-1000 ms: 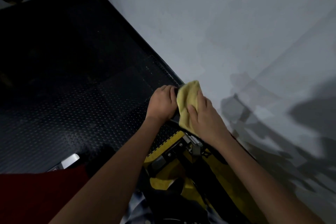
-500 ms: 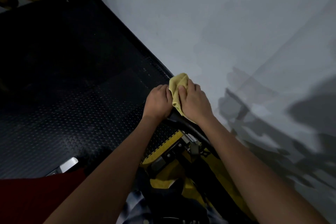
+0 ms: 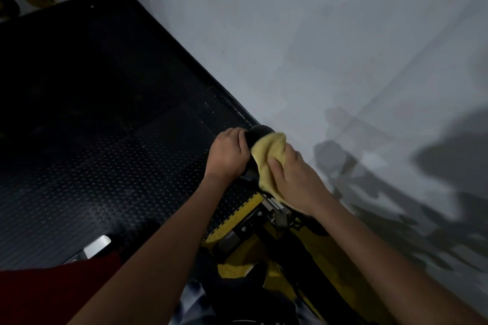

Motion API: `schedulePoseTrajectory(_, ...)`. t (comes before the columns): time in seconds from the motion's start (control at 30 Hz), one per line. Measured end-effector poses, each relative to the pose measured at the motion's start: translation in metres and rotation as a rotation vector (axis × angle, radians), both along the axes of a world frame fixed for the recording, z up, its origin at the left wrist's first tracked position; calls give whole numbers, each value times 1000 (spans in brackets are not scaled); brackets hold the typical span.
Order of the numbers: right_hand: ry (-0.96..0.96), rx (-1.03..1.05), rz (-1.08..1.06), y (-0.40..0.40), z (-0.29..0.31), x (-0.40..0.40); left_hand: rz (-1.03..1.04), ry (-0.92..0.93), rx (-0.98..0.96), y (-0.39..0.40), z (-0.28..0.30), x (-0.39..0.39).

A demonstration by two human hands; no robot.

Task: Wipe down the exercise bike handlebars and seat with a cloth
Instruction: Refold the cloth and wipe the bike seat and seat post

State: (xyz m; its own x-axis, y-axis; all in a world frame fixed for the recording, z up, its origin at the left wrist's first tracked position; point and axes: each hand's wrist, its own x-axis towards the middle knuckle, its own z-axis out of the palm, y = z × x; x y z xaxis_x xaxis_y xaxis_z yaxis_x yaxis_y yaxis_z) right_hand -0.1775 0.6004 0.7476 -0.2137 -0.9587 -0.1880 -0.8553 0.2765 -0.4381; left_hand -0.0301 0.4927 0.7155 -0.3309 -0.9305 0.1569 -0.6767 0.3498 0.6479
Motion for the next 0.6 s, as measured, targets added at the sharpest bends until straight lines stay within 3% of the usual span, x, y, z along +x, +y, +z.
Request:
schedulePoseTrajectory(0.2,-11,-109,-104,-76,-5,17,-7,44,40,4,12,0)
schedulePoseTrajectory(0.33,14,-144,-67,-42,-7,17,-18,69,37,4,11,2)
schedulePoseTrajectory(0.5,79,-16,23,27,4,4,-14,26,-2,0,2,2)
schedulePoseTrajectory(0.6,74,3,26,24,3,2,-4,40,-13,1,4,1)
